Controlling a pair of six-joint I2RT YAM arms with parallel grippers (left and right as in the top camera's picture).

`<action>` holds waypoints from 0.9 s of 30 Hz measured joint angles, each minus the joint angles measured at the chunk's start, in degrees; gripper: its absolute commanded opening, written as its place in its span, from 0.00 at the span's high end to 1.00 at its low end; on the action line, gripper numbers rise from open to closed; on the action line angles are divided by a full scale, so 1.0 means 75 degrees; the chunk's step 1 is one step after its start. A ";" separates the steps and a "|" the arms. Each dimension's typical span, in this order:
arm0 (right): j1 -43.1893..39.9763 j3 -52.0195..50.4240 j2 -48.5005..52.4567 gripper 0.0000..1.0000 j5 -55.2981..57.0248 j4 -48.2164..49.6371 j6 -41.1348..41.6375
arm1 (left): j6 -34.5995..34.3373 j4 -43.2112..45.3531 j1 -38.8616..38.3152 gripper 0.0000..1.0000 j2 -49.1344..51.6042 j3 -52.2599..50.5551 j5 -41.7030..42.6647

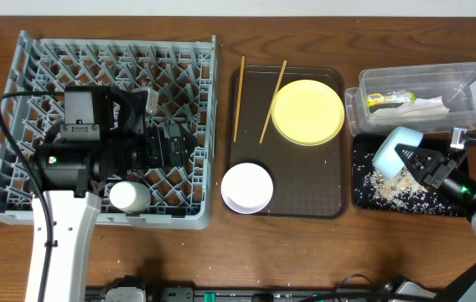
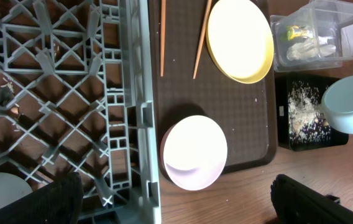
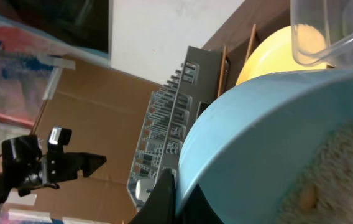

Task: Sort waste into correct bins and load items into the dishwasher
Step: 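Tip the light-blue bowl over the black tray to dump the rice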

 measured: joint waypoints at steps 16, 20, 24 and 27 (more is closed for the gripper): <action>-0.0242 0.0000 0.0000 0.99 -0.0262 0.0017 -0.0114 | 0.0000 0.0000 0.0000 0.02 0.0000 0.0000 0.0000; -0.0408 0.0000 0.0000 0.99 -0.0382 0.0029 -0.0114 | 0.0000 -0.0003 0.0000 0.02 0.0000 0.0000 0.0003; -0.0478 0.0000 0.0000 0.99 -0.0414 0.0029 -0.0146 | 0.0000 -0.0003 0.0000 0.02 0.0000 0.0000 0.0000; -0.0481 0.0000 0.0000 0.99 -0.0341 0.0020 -0.0175 | 0.0000 -0.0003 0.0000 0.02 0.0000 0.0000 0.0000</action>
